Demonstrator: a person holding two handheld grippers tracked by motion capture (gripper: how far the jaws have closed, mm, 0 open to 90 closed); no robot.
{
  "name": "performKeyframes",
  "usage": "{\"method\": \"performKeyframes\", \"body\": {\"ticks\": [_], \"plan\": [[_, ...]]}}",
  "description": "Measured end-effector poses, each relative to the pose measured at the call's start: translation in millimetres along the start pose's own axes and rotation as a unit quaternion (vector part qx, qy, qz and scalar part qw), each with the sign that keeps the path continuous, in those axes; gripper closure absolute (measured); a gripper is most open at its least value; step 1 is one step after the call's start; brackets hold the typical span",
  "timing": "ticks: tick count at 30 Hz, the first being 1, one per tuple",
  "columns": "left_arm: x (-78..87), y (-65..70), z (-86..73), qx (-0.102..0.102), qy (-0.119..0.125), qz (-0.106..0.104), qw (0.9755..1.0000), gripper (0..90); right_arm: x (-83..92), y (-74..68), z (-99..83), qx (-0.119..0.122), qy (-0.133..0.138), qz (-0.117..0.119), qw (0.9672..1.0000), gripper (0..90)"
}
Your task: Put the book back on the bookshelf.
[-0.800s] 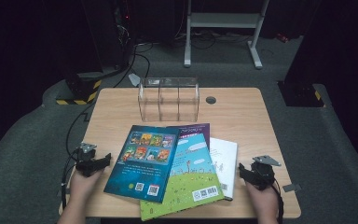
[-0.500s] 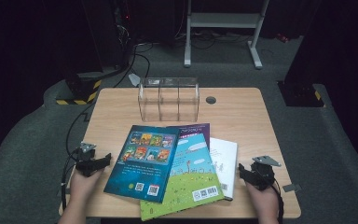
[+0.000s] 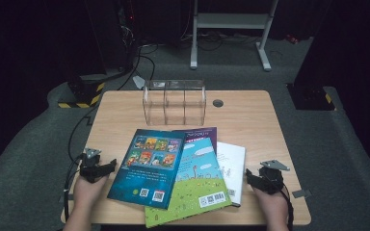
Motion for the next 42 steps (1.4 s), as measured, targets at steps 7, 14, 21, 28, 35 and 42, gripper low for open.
{"method": "performKeyframes", "body": {"ticks": [7, 14, 21, 28, 35, 42], "plan": [[1.1, 1.7, -2.5, -0.011, -0.006, -0.015, 0.9998, 22.1, 20.5, 1.2, 27.8, 0.002, 0.059, -0.009, 0.9982, 29.6], [1.3, 2.2, -3.4, -0.021, -0.01, -0.021, 0.9995, 18.4, 50.6, -10.0, 50.6, 0.022, 0.108, 0.0, 0.9939, 29.9], [0.4, 3.9, -3.5, -0.019, -0.012, -0.025, 0.9994, 15.9, 67.0, -35.2, 64.4, 0.049, 0.13, 0.021, 0.9901, 29.5], [-0.1, 4.0, -3.4, -0.024, -0.014, -0.03, 0.9992, 14.4, 74.9, -71.4, 80.3, 0.073, 0.138, 0.052, 0.9864, 29.3], [0.0, 4.3, -3.4, -0.025, -0.016, -0.033, 0.999, 14.3, 73.3, -112.0, 97.7, 0.104, 0.135, 0.083, 0.9819, 28.9], [7.4, 14.5, -3.0, -0.015, -0.022, -0.087, 0.9958, 26.3, 54.6, -134.7, 72.4, 0.11, 0.108, 0.111, 0.9819, 30.5]]}}
Point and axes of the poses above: each handheld gripper's, and its own axes: x roughly backward along the jaws, z roughly out of its top, y roughly to its right, the point moved 9 cm from there along -x, roughly forward along the jaws, and after that the axes turned 5 degrees about x, right-handed, at the moved point
